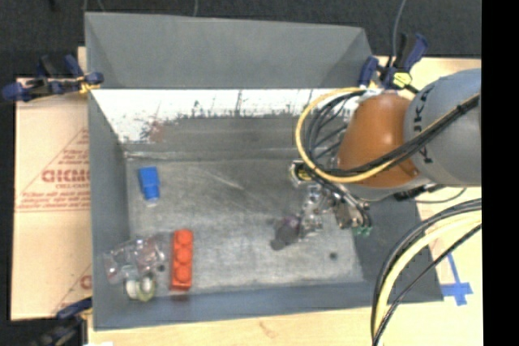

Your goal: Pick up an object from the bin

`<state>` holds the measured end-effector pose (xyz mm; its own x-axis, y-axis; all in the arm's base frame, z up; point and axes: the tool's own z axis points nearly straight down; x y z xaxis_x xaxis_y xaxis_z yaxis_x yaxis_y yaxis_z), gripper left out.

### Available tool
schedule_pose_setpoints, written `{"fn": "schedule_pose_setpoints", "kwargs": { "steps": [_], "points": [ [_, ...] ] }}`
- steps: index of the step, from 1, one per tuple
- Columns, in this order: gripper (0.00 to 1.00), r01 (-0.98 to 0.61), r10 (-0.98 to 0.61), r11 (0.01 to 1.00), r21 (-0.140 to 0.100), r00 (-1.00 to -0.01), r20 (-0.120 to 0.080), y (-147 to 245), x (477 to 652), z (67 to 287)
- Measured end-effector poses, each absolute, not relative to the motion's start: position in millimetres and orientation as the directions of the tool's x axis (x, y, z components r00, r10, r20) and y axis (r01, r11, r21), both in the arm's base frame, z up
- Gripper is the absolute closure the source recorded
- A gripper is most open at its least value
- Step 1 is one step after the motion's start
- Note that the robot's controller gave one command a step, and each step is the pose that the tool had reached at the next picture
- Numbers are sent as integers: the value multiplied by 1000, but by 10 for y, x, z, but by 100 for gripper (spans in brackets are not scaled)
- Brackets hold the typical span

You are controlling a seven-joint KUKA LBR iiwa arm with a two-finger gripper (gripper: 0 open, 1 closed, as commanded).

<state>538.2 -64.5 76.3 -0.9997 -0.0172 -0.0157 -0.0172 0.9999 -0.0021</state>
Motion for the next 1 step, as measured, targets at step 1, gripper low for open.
{"fn": "schedule_pose_setpoints", "kwargs": {
  "steps": [1],
  "points": [
    [100,-374,-374,927,-3,-927,-9,-175,5357,1356]
  ]
}}
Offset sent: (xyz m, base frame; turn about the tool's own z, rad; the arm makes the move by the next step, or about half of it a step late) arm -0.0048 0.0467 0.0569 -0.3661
